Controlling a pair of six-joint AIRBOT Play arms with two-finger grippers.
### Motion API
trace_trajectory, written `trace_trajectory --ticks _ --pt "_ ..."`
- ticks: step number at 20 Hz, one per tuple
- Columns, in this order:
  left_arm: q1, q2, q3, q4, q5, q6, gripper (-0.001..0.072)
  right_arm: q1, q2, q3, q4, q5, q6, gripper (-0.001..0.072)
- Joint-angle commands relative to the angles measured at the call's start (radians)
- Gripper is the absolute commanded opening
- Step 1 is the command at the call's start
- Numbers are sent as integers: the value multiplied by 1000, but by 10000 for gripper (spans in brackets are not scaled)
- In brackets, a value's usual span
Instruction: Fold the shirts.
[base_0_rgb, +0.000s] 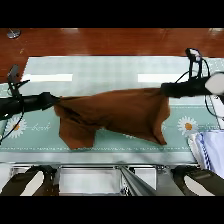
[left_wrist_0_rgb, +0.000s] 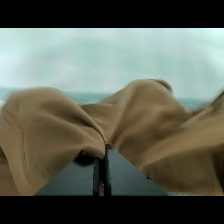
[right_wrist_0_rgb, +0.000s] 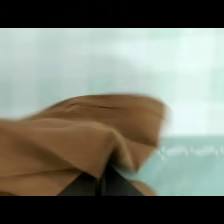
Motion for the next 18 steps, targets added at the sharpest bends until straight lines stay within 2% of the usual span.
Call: trace_trajectory --ticks 1,4,5,6,7,9,11,13,14,16,18 --pt "-116 -229 78 -38 214 17 17 -68 -224 135 167 -64 -63 25" --pt "-165 -400 250 -38 196 16 19 -74 -346 248 277 -56 -88 26" --pt "-165 -438 306 -37 166 13 110 -81 -365 268 302 -53 -88 95" --pt "-158 -461 351 -29 121 14 516 -94 -374 288 321 -25 -92 470" --pt "-138 -478 401 2 50 10 703 -115 -373 309 325 17 -117 626" --pt "-71 -480 478 132 -113 -2 702 -192 -356 364 309 192 -184 618" --pt "41 -473 505 285 -274 -83 701 -291 -296 377 213 352 -233 618" --pt "167 -461 455 308 -375 -98 701 -385 -203 328 78 435 -257 618" --pt "221 -451 402 297 -392 -104 702 -431 -144 261 59 429 -259 618" --pt "309 -418 245 240 -389 -98 701 -520 8 22 118 332 -255 618" --pt "369 -402 96 105 -369 -37 701 -565 154 -233 228 246 -274 617"
